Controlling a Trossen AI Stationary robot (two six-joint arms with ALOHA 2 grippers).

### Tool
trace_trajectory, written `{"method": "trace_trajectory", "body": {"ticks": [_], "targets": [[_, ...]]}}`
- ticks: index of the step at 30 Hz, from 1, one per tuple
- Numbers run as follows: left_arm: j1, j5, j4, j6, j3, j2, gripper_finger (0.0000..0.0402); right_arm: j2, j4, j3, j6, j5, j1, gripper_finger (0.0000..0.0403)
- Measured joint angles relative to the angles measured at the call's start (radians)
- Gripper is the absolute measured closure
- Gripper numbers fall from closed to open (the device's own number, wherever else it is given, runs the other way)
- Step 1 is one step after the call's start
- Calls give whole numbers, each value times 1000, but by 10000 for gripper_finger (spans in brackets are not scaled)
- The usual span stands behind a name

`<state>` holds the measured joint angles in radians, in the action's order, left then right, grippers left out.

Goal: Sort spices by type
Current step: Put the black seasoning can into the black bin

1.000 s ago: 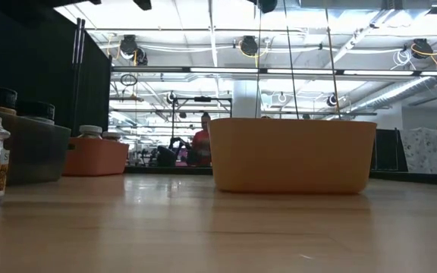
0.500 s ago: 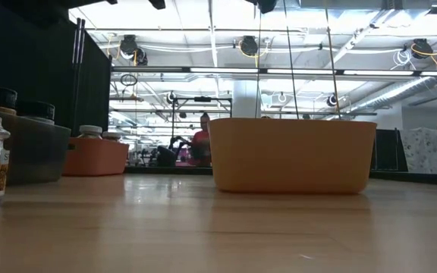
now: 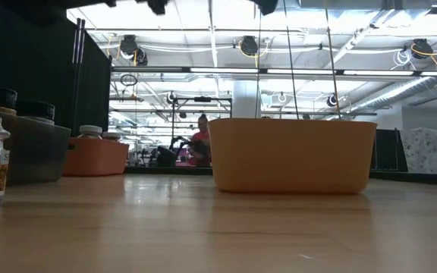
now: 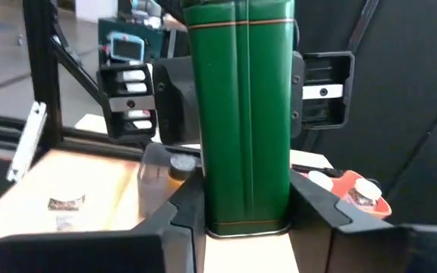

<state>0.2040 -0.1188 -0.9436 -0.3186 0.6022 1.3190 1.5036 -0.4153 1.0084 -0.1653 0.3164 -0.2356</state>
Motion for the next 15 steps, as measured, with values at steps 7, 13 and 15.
{"method": "trace_trajectory", "body": {"ticks": [7, 13, 15], "targets": [[8, -163, 135, 59, 0, -30, 142, -52, 217, 1, 109, 11, 1, 293], [7, -97, 138, 73, -1, -40, 121, -69, 356, 0, 177, -23, -1, 293], [2, -90, 129, 76, -1, -39, 120, -69, 348, 0, 176, -33, -1, 293]]}}
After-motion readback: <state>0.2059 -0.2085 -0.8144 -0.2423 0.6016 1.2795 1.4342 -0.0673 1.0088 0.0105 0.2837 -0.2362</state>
